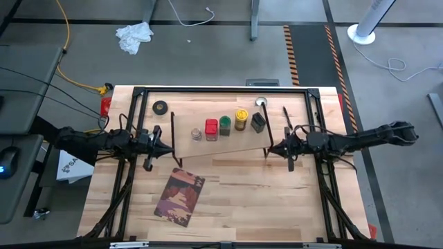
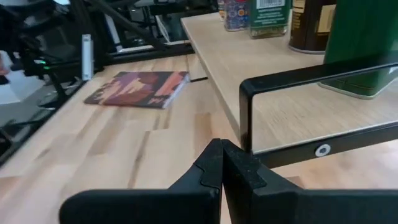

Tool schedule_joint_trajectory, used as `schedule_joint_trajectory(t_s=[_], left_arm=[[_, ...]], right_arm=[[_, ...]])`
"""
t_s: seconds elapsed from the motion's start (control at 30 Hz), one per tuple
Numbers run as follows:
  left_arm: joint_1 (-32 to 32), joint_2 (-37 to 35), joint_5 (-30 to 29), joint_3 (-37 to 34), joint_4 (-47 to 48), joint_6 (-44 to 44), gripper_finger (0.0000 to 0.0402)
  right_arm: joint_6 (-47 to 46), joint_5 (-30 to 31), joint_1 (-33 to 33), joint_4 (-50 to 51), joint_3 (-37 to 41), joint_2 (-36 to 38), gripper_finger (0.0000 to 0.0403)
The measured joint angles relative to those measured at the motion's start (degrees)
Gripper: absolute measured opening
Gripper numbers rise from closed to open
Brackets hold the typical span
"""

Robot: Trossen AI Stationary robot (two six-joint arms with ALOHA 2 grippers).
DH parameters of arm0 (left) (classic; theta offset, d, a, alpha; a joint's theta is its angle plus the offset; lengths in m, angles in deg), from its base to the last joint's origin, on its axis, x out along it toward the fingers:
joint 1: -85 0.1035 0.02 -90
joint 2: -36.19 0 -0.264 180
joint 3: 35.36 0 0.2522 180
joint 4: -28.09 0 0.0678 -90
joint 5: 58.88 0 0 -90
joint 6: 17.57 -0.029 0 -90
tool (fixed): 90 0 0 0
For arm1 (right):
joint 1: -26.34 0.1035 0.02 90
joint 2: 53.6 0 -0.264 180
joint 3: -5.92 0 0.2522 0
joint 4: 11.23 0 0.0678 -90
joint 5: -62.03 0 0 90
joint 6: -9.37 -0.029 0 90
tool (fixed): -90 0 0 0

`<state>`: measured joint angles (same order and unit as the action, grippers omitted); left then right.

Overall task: Shelf spices
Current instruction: Adjust the shelf

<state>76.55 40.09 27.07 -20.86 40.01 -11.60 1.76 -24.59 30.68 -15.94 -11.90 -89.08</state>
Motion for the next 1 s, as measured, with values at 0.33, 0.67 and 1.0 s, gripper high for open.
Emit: schedule_joint_trajectory(t_s=[0.33, 0.67, 1.0], left_arm=[[0.9, 0.3, -7.9, 0.0, -0.9, -8.1, 0.0], [-1.8, 0.7, -5.9, 4.0, -1.3, 0.5, 0.0], [-9.5, 7.6, -13.2, 4.0, 7.1, 5.4, 0.0]], right_arm=[[5.1, -1.0, -8.9, 0.2, 0.0, 0.0, 0.0], [3.1, -7.1, -14.1, 0.4, 0.0, 0.0, 0.0], [2.5, -8.6, -18.2, 0.5, 0.0, 0.0, 0.0]])
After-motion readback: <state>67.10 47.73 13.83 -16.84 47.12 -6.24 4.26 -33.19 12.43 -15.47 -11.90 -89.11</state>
